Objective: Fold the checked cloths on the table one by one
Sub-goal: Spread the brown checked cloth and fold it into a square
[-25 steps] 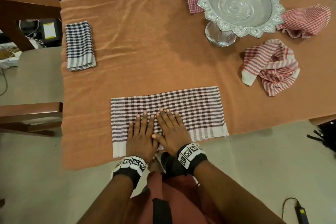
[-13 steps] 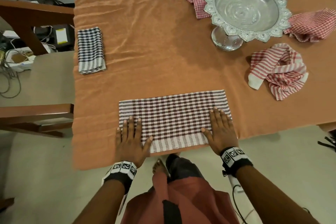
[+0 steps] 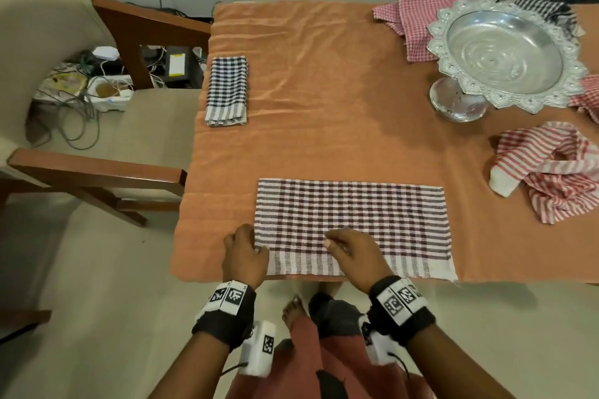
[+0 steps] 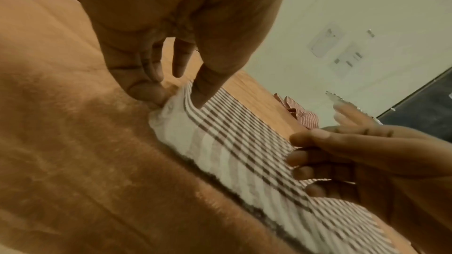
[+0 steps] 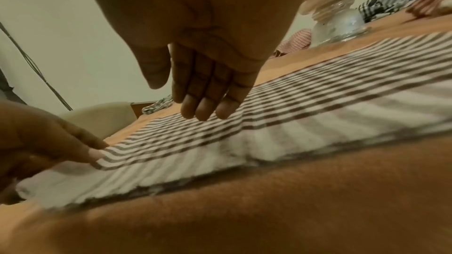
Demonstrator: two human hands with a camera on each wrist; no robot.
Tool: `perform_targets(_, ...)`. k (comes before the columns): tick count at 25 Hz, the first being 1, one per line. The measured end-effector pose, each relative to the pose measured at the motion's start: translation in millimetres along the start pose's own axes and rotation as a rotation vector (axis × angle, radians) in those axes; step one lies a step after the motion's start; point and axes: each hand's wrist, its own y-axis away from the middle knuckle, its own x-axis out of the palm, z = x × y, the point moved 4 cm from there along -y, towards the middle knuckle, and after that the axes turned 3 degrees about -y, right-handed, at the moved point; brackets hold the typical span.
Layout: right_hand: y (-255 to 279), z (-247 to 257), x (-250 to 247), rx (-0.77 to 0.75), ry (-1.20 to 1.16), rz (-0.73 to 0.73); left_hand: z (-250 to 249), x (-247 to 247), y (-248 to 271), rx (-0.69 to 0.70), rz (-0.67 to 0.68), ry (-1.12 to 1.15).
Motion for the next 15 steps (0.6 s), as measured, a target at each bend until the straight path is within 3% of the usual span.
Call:
perform_targets(5, -21, 25, 24, 0.146, -0.223, 0.145, -10, 2, -9, -0.077, 0.129, 0.134)
perform_targets(10, -24, 29, 17, 0.186, -0.386, 0.086, -49, 10, 15, 0.043, 0.166, 0.021)
perform_targets(15, -12, 11, 2, 0.255, -0.485, -0.012, -74, 35, 22, 0.018, 0.385, 0.477)
